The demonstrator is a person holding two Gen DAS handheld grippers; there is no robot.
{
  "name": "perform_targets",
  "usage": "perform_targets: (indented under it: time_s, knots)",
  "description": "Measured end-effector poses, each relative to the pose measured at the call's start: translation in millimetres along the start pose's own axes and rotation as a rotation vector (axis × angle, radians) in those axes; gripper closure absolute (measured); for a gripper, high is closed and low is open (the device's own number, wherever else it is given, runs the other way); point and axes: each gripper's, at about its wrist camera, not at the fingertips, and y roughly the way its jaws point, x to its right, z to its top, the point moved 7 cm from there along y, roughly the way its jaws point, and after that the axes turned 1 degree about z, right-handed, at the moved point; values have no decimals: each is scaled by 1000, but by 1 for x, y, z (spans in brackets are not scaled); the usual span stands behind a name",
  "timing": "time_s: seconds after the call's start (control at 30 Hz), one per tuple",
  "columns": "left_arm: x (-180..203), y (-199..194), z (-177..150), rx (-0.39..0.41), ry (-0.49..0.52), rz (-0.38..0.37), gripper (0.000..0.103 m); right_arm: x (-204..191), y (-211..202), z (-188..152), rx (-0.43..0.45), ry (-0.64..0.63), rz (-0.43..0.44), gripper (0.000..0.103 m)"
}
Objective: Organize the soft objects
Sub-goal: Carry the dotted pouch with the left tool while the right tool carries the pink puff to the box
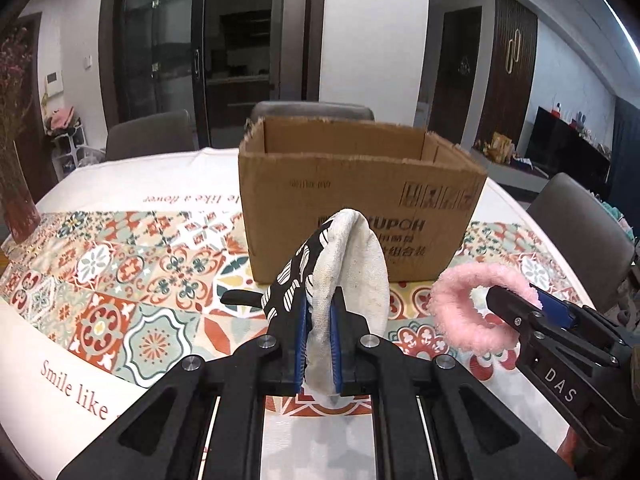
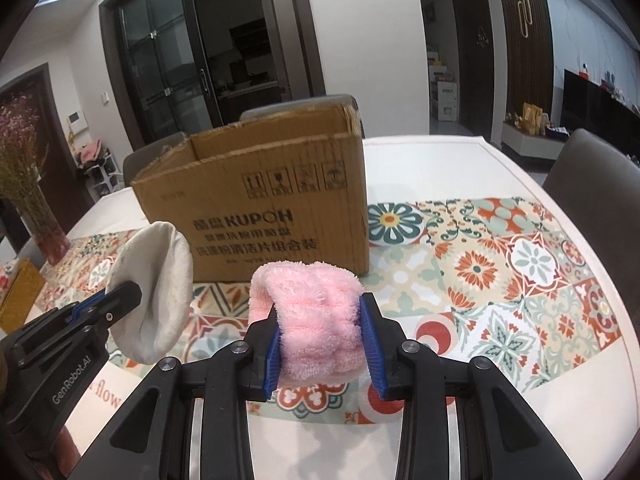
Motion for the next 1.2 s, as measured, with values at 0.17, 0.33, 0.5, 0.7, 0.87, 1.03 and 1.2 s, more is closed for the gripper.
perform_targets:
  time_s: [0.17,0.33,0.5,0.7,0.87,1.03,1.2]
  knots:
    - [0,-18,10,41,6,-4,91,-3,-16,9,37,-9,2,67]
    - [2,-36,23,79,12,-15,91,-6,-30,22,80,-17,2,67]
    - [1,-47,36,111,14,-31,91,-8,-41,36,116,-17,5,67]
    - [1,-62,53,162,22,-39,91,-13,-57,53,169,-25,10,67]
    - [2,-72,69,203,37,-39,91,-16,-65,67,210,-37,12,67]
    - [3,-79,81,234,40,-47,91,-16,-70,80,243,-39,14,67]
    - [4,-84,96,266,45,-51,91,-16,-75,95,282,-44,7,67]
